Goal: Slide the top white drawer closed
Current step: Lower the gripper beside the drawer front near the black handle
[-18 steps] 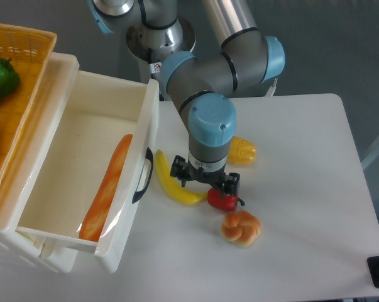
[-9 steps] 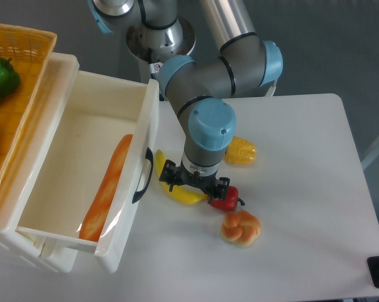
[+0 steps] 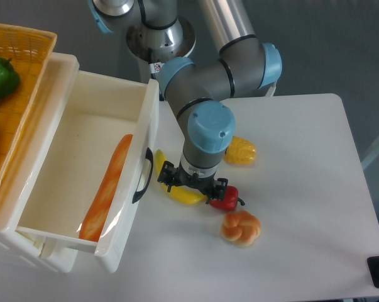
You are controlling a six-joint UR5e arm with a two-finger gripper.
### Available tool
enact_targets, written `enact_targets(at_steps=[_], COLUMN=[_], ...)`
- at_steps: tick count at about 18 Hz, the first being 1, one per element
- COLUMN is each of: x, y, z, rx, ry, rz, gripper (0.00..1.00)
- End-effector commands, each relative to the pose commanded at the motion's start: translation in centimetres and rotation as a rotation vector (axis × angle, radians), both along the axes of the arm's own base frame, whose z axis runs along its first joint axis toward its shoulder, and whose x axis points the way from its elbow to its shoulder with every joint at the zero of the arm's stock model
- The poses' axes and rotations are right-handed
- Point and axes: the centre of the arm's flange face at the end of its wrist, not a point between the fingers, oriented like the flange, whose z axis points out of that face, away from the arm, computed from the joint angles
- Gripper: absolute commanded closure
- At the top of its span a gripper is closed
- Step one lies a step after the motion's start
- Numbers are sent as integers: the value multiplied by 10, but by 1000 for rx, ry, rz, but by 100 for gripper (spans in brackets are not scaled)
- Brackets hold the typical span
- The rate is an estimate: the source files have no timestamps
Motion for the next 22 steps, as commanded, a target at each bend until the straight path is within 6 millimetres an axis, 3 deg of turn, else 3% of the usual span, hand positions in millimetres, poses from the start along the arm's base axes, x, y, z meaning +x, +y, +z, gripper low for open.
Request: enact_targets(at_steps=[22], x=[12], y=[8], z=[1], rx=[18], ry=[-16], rz=[-21], gripper=[0])
